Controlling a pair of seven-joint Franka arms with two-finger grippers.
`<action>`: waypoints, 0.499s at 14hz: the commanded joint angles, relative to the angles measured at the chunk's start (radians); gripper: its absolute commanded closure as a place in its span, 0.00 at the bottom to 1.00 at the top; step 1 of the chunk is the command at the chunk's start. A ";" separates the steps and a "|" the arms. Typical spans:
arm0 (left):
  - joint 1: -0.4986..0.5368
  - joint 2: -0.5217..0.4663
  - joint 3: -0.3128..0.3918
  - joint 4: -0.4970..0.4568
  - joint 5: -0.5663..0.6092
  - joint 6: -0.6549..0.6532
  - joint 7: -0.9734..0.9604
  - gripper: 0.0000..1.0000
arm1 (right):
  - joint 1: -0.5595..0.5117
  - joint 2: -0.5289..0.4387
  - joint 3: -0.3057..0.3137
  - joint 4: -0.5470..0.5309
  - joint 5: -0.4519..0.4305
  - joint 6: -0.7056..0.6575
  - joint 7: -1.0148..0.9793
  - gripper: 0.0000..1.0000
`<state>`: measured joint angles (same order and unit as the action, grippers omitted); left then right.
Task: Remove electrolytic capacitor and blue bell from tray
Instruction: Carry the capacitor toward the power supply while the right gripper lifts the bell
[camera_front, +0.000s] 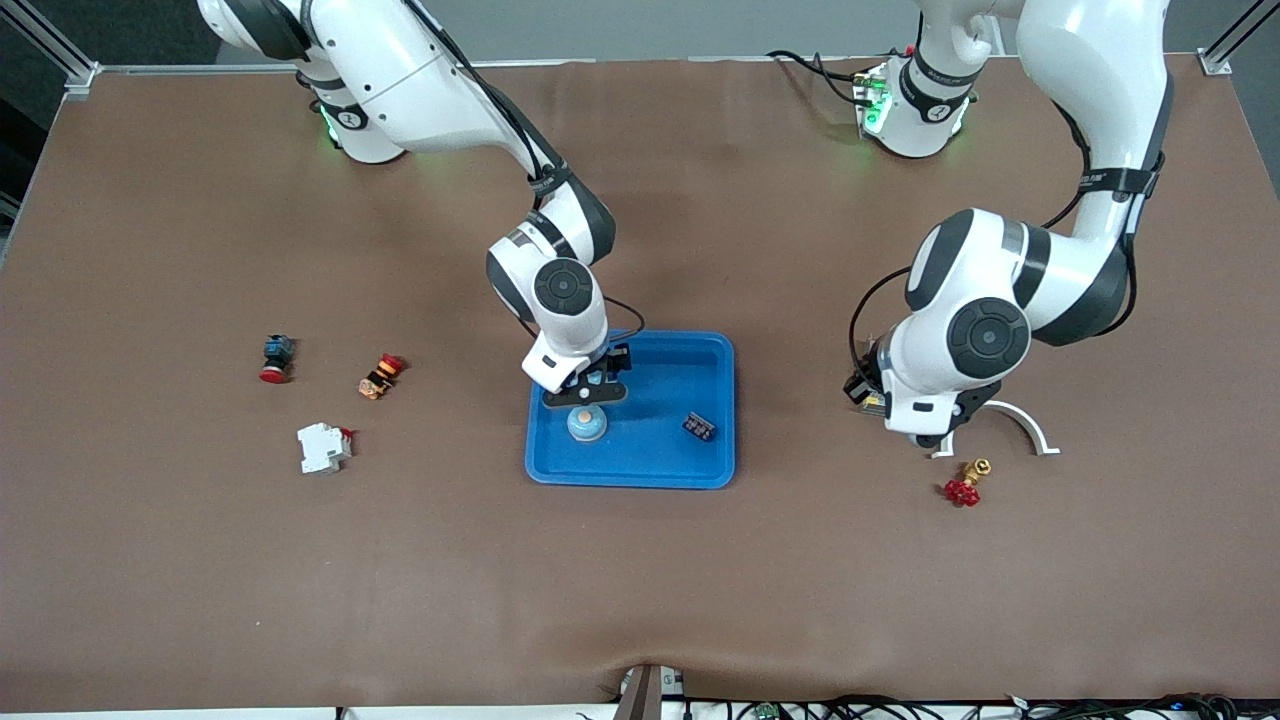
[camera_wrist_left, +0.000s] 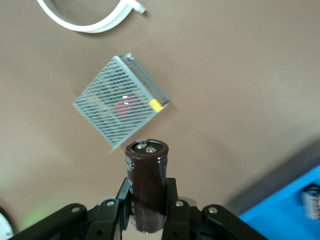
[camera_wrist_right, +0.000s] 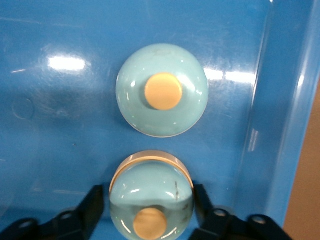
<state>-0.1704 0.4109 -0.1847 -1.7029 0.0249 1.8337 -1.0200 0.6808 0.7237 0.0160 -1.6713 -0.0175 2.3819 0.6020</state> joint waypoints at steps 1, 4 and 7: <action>0.025 -0.055 -0.012 -0.128 0.023 0.006 0.046 1.00 | 0.013 0.010 -0.010 0.008 -0.007 0.013 0.005 0.44; 0.029 -0.047 -0.012 -0.216 0.024 0.028 0.046 1.00 | 0.013 0.010 -0.011 0.009 -0.007 0.013 0.005 0.51; 0.035 -0.058 -0.012 -0.337 0.064 0.091 0.044 1.00 | 0.013 0.008 -0.010 0.009 -0.007 0.011 0.004 0.51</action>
<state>-0.1496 0.3954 -0.1862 -1.9470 0.0483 1.8793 -0.9825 0.6809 0.7236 0.0158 -1.6701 -0.0175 2.3851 0.6020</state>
